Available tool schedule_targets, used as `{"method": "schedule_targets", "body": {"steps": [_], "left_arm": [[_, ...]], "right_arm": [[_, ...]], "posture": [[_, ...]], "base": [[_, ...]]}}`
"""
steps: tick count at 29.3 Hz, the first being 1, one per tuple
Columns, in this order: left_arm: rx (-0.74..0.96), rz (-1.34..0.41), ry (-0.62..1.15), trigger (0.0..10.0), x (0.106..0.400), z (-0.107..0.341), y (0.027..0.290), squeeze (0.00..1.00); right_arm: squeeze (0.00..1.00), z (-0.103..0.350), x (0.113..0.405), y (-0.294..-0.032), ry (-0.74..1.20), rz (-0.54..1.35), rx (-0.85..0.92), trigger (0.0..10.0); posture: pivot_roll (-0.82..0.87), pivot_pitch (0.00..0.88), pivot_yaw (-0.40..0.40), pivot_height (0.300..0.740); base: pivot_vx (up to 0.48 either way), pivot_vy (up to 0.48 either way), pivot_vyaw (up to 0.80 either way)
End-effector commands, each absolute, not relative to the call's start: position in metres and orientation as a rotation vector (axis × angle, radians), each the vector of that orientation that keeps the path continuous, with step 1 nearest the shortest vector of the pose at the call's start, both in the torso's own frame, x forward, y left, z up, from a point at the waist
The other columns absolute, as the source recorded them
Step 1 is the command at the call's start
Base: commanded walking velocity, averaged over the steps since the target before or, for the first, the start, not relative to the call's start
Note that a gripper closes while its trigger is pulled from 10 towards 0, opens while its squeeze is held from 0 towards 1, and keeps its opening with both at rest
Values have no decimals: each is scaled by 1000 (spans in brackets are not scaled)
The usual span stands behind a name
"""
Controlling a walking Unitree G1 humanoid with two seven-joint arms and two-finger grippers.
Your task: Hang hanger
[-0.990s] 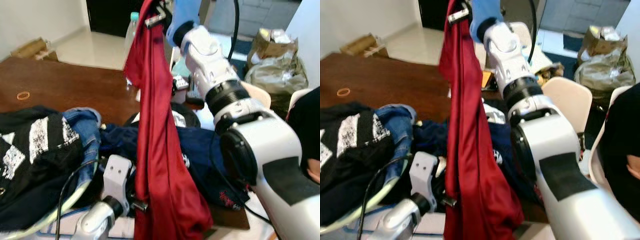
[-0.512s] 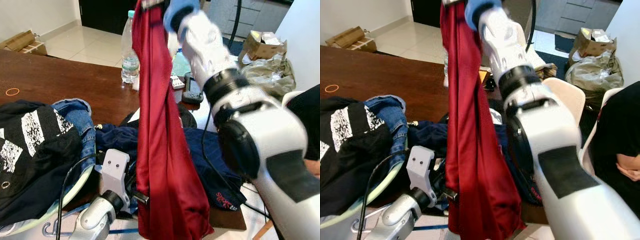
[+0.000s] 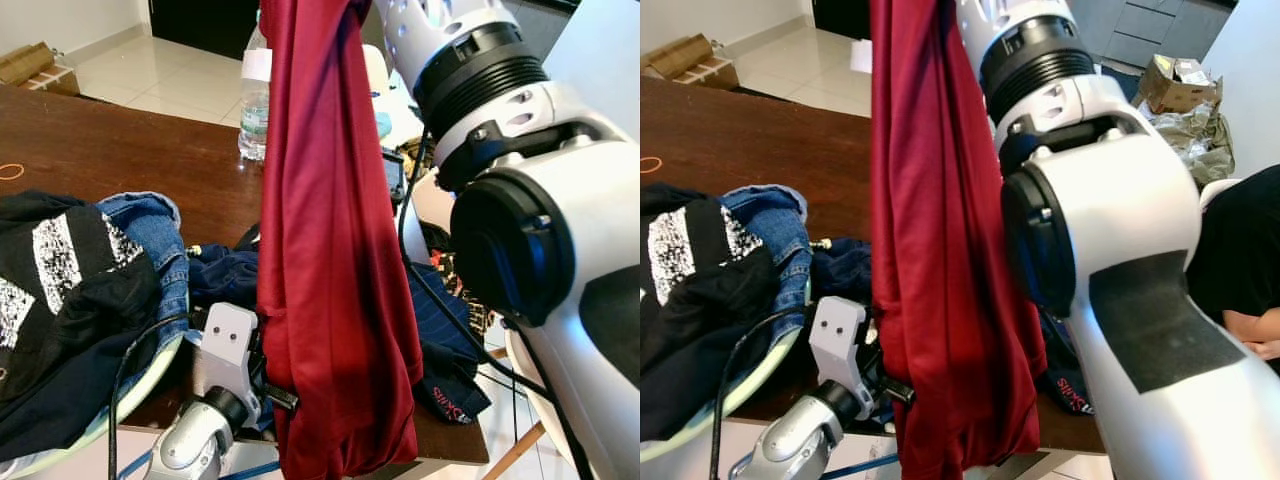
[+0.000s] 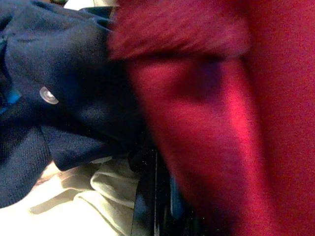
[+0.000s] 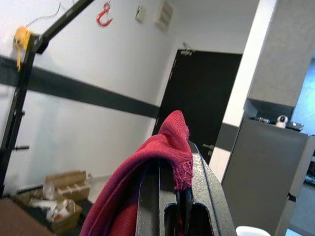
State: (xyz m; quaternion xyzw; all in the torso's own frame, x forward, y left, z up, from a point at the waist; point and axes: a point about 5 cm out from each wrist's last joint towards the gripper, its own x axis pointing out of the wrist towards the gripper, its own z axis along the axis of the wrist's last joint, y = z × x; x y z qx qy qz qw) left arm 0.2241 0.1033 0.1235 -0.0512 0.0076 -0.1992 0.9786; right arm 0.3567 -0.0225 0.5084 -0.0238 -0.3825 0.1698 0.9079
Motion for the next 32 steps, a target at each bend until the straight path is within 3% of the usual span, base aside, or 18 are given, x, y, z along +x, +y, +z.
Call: {"method": "schedule_targets", "body": {"steps": [1, 2, 3, 5, 6, 7, 9, 10, 17, 26, 28, 32], "left_arm": [[-120, -396, 28, 10000, 221, 121, 100, 0], [-123, -393, 28, 10000, 221, 121, 101, 0], [-123, -393, 28, 10000, 221, 121, 101, 0], [-130, -399, 33, 10000, 220, 121, 102, 0], [-131, -402, 34, 10000, 220, 121, 102, 0], [-131, -402, 34, 10000, 220, 121, 102, 0], [-132, -405, 35, 10000, 220, 121, 102, 0], [-131, -406, 36, 10000, 220, 121, 102, 0], [-130, -408, 37, 10000, 220, 121, 101, 0], [-120, -420, 53, 10000, 221, 121, 106, 0], [-93, -536, 125, 10000, 213, 118, 108, 0], [-93, -536, 125, 10000, 213, 118, 108, 0]], "right_arm": [[0, 509, 357, -24, -787, 336, -61, 10000], [0, 470, 375, -11, -654, 366, -215, 10000], [0, 470, 375, -11, -654, 366, -215, 10000], [0, 361, 401, 7, -328, 493, -516, 10000], [0, 332, 404, 8, -243, 526, -567, 10000], [0, 332, 404, 8, -243, 526, -567, 10000], [863, 311, 407, 3, -185, 534, -577, 10000], [1000, 302, 408, -1, -157, 532, -584, 10000], [1000, 283, 412, -15, -93, 510, -608, 10000], [1000, 273, 424, -66, -25, 393, -495, 10000], [1000, 278, 427, -88, -33, 354, -421, 10000], [1000, 278, 427, -88, -33, 354, -421, 10000]], "posture": [[263, 109, -211, 740], [260, 114, -206, 740], [260, 114, -206, 740], [253, 117, -189, 740], [250, 116, -184, 740], [250, 116, -184, 740], [247, 114, -182, 740], [247, 114, -182, 740], [247, 110, -178, 740], [243, 105, -157, 740], [238, 105, -141, 740], [238, 105, -141, 740]], "base": [[0, 0, 0], [0, 0, 0], [0, 0, 0], [0, 0, 0], [0, 0, 0], [0, 0, 0], [0, 0, 0], [0, 0, 0], [0, 0, 0], [0, 0, 0], [0, 0, 0], [0, 0, 0]]}}
